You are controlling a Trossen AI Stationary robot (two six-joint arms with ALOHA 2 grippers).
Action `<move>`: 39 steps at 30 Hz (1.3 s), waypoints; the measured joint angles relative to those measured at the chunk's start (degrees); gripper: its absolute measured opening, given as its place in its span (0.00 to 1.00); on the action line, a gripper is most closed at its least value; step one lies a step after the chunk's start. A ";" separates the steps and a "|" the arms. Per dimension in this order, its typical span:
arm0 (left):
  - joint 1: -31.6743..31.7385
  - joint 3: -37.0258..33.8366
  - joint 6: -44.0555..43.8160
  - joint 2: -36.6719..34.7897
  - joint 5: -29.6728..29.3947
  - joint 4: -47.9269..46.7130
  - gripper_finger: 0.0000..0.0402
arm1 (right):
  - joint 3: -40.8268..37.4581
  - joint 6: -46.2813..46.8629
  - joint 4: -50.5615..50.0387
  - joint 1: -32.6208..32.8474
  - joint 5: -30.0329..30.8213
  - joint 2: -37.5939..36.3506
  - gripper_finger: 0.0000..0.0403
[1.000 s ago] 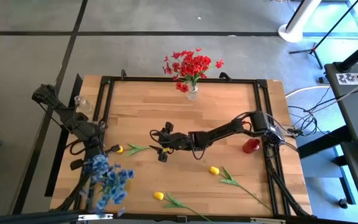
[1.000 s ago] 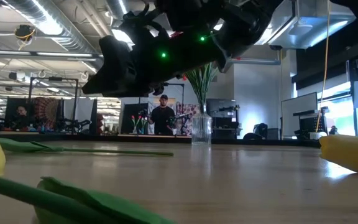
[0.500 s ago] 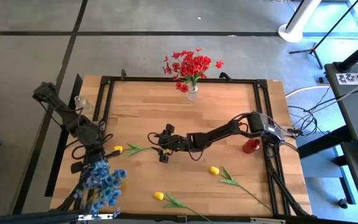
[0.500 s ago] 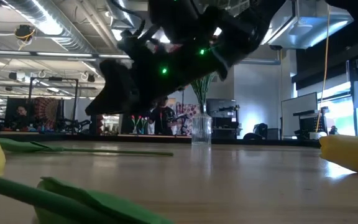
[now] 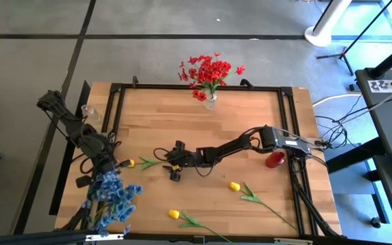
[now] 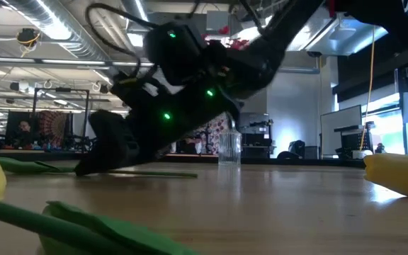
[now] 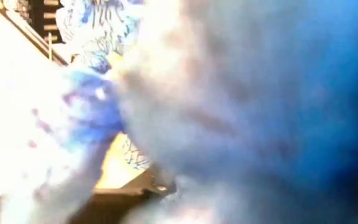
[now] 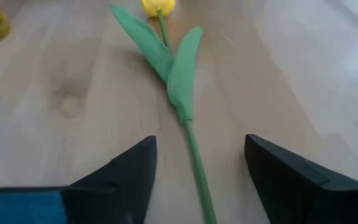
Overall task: Sort flowers into vase by color
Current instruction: Put the blue flower into the yellow vase
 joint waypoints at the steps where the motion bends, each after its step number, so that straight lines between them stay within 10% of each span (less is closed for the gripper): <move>1: 0.00 0.00 -0.62 -0.25 0.18 -0.49 0.25 | 1.20 -0.15 -1.64 -0.09 -0.36 0.27 0.58; 16: 0.00 0.00 -9.42 -1.18 11.42 -2.02 0.31 | 5.44 -0.55 -10.59 -0.48 -1.40 0.37 0.02; 29: 0.01 0.00 2.57 -1.20 1.54 -1.40 0.30 | 5.24 2.15 -20.31 -0.44 -0.61 -7.11 0.03; 39: -0.02 0.02 7.89 -1.20 -9.36 0.42 0.08 | 5.28 2.08 -32.33 -0.40 -0.59 -15.80 0.02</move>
